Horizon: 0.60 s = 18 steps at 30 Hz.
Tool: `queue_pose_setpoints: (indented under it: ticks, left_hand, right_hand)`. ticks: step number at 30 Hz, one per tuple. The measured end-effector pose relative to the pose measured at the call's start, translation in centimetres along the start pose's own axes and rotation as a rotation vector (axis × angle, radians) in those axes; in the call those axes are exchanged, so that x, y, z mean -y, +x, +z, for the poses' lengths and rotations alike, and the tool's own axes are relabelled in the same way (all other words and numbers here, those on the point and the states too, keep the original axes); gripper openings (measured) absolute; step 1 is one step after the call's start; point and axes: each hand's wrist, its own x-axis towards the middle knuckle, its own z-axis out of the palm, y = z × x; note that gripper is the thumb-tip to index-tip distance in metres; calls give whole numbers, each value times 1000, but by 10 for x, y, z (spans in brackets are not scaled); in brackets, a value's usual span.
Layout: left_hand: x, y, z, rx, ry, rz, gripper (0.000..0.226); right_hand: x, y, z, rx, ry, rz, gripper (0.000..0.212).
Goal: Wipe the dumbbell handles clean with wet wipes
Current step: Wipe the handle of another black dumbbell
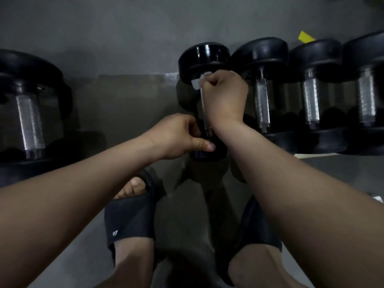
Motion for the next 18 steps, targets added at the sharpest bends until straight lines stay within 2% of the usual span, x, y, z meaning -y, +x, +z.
queue_pose_setpoints:
  ticks: [4, 8, 12, 13, 16, 18]
  left_hand:
    - [2, -2, 2, -25, -15, -11, 45]
    - [1, -4, 2, -14, -31, -29, 42]
    - [0, -4, 1, -19, -17, -28, 41]
    - [0, -4, 1, -20, -17, -29, 42]
    - [0, -5, 1, -24, -16, -37, 43]
    - [0, -5, 1, -26, -18, -37, 43]
  right_hand:
    - [-4, 0, -1, -11, 116, 170, 15]
    - [-18, 7, 0, 114, 255, 452, 17]
    - [-13, 8, -4, 172, 526, 543, 32]
    - [-13, 8, -5, 172, 549, 567, 30]
    - [-16, 13, -9, 79, 549, 592, 15]
    - [-18, 17, -10, 3, 423, 528, 14]
